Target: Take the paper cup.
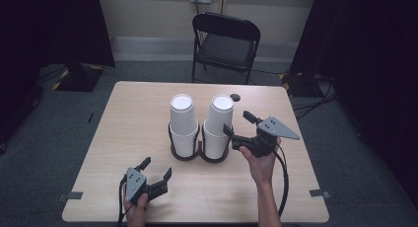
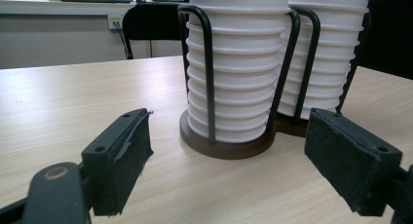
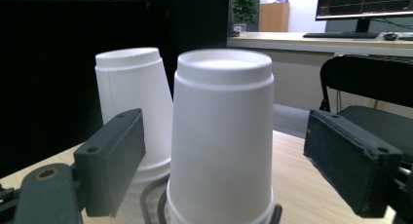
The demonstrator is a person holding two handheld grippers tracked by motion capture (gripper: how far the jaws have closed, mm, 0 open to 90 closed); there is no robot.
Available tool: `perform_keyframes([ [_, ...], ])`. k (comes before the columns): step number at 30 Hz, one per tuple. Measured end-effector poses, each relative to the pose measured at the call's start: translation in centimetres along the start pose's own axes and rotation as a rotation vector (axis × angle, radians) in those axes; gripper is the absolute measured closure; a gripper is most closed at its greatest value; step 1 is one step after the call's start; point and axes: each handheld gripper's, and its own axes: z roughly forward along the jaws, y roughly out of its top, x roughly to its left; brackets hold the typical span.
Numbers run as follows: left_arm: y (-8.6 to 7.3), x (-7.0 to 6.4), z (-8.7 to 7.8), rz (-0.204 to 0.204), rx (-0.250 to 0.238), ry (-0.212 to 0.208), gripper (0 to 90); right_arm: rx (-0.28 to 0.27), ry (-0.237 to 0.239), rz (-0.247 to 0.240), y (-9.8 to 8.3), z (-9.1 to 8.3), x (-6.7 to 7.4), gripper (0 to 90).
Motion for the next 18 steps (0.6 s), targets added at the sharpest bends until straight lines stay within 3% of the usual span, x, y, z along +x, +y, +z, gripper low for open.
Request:
perform_keyframes([
  [10,0.0,0.0,0.0,0.001,-0.002,-0.004,16.9,-0.004,0.043,0.022,2.0,2.9,-0.6,13.5],
  [18,0.0,0.0,-0.1,-0.002,-0.004,-0.007,16.9,0.064,0.069,0.041,0.9,5.8,-0.8,13.5],
])
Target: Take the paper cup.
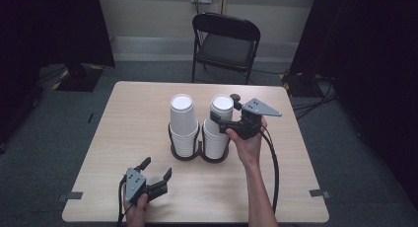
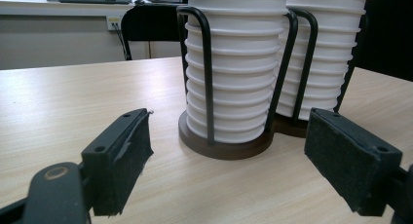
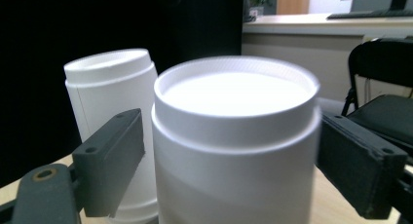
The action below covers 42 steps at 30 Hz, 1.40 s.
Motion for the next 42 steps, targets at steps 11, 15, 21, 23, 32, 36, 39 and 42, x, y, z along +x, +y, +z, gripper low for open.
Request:
perform_keyframes([
  [11,0.0,-0.1,0.0,0.009,0.002,0.003,16.9,0.053,-0.008,0.0,-1.5,1.5,-0.2,12.8],
  [15,0.0,-0.1,0.0,0.006,0.0,0.005,16.9,0.067,-0.008,0.018,-2.2,1.9,-0.4,12.9],
  [21,0.0,-0.1,0.0,0.011,0.001,0.009,16.9,0.078,-0.019,0.02,-3.1,2.2,-0.4,12.4],
  [23,0.0,-0.1,-0.1,0.01,-0.001,0.011,16.9,0.08,-0.021,0.016,-3.0,2.2,-0.3,12.5],
  [32,0.0,0.0,-0.1,0.002,-0.003,0.005,16.9,0.095,-0.045,-0.029,-3.3,2.4,-0.1,12.2],
  [36,0.0,-0.1,-0.1,0.009,-0.001,0.01,16.9,0.118,-0.041,-0.032,-3.0,2.4,-0.2,13.1],
  [39,0.0,-0.1,-0.1,0.008,-0.003,0.01,16.9,0.115,-0.034,-0.013,-2.9,2.4,-0.3,13.6],
  [42,0.0,-0.1,-0.1,0.011,-0.003,0.009,16.9,0.105,-0.031,-0.014,-2.8,2.3,-0.3,14.5],
])
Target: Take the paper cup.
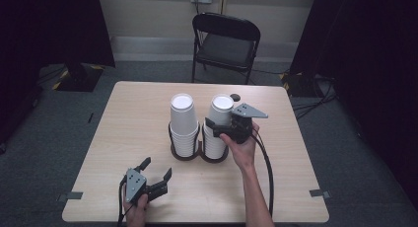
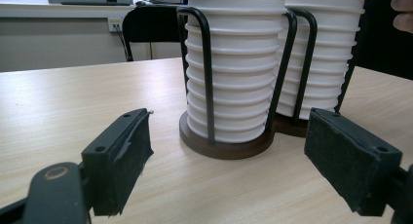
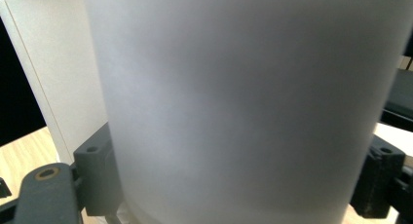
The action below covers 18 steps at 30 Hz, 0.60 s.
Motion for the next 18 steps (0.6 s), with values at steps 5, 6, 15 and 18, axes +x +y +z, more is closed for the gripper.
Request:
perform_keyframes([
  [5,0.0,0.0,0.0,0.005,0.001,-0.001,16.9,-0.003,-0.001,-0.006,0.4,-0.1,0.0,14.8],
  [6,0.0,0.0,0.0,0.005,0.0,0.0,16.9,-0.011,-0.003,-0.003,0.5,-0.2,0.0,14.8],
  [15,0.0,0.0,0.0,0.003,0.0,-0.001,17.0,-0.094,0.012,0.017,2.0,-1.3,0.1,14.7],
  [18,0.0,-0.1,0.0,0.003,-0.001,-0.001,17.0,-0.1,0.012,0.023,2.2,-1.5,0.1,14.8],
])
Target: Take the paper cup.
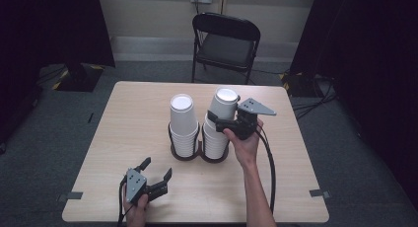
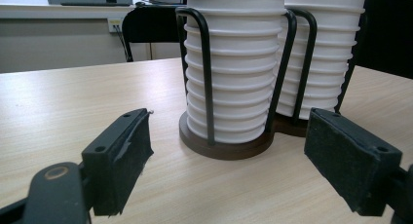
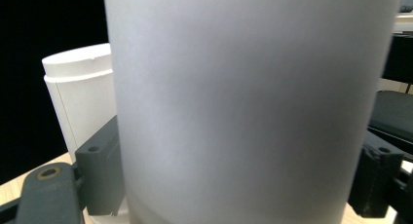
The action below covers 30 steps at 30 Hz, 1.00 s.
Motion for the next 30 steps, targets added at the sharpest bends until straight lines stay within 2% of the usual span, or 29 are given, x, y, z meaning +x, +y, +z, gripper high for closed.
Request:
perform_keyframes([
  [2,0.0,0.0,0.0,0.001,0.001,-0.001,17.0,-0.007,0.008,0.0,0.1,-0.1,-0.1,14.9],
  [9,0.0,0.0,0.0,0.002,0.001,-0.004,17.0,-0.055,-0.007,0.006,0.7,-0.4,-0.1,15.0],
  [16,0.0,0.0,0.0,0.001,0.002,-0.004,17.0,-0.053,-0.008,0.008,1.3,-0.4,0.0,15.1],
  [23,0.0,0.0,0.0,0.005,-0.001,-0.015,16.6,-0.095,-0.02,0.006,2.0,-0.8,0.1,15.1],
  [30,0.0,0.0,0.0,0.009,0.002,-0.004,16.4,-0.118,-0.02,0.024,2.3,-1.2,0.0,15.2],
])
